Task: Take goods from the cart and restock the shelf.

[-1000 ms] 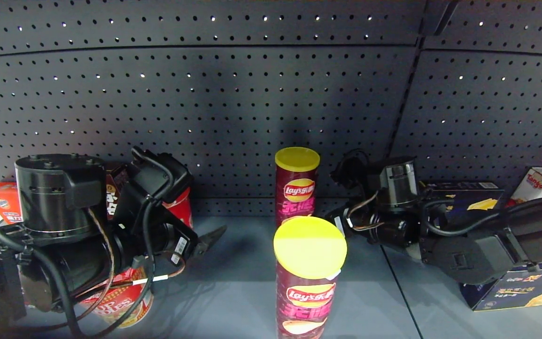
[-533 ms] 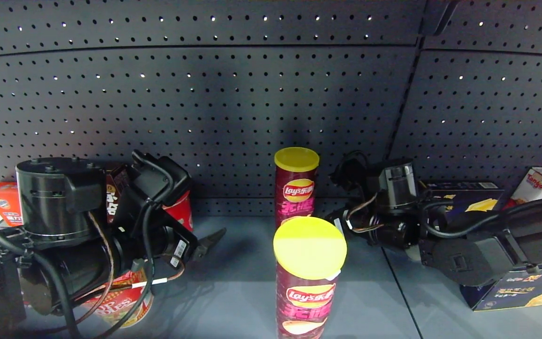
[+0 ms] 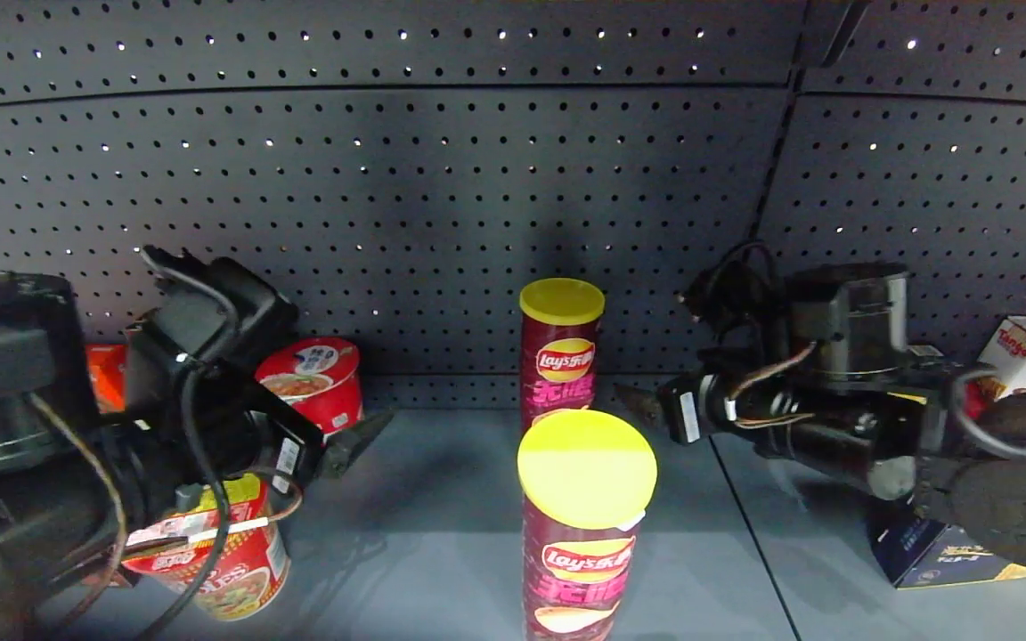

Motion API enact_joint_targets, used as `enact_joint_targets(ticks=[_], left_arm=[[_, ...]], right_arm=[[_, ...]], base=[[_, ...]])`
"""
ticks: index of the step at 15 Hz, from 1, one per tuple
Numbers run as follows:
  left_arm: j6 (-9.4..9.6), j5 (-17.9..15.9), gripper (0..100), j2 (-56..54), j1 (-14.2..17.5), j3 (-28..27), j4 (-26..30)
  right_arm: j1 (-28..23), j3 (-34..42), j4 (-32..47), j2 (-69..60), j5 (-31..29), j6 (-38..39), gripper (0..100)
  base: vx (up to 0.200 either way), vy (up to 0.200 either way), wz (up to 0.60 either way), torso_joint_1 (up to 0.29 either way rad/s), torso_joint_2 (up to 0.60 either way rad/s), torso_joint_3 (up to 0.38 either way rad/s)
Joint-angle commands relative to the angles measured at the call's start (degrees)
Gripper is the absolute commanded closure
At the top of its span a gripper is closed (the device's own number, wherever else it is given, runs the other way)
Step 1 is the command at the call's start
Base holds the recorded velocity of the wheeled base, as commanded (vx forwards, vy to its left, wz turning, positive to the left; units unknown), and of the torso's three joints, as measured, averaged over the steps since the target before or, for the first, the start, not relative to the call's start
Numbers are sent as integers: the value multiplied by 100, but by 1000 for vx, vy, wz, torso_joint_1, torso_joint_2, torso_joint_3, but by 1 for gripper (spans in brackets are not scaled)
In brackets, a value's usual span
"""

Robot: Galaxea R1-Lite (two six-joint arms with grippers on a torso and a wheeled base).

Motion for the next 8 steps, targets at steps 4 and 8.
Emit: enact_joint_targets(ticks=[4, 8], left_arm=[[-450, 13, 0, -2134, 1295, 788, 80], [-467, 101, 0, -3461, 1576, 1904, 89]], right_arm=[[-567, 2484, 41, -3441, 199, -13, 0], [-1481, 3205, 68, -4530, 208, -13, 0]], base=[[0, 0, 0, 0, 0, 0], [0, 0, 0, 0, 0, 0]])
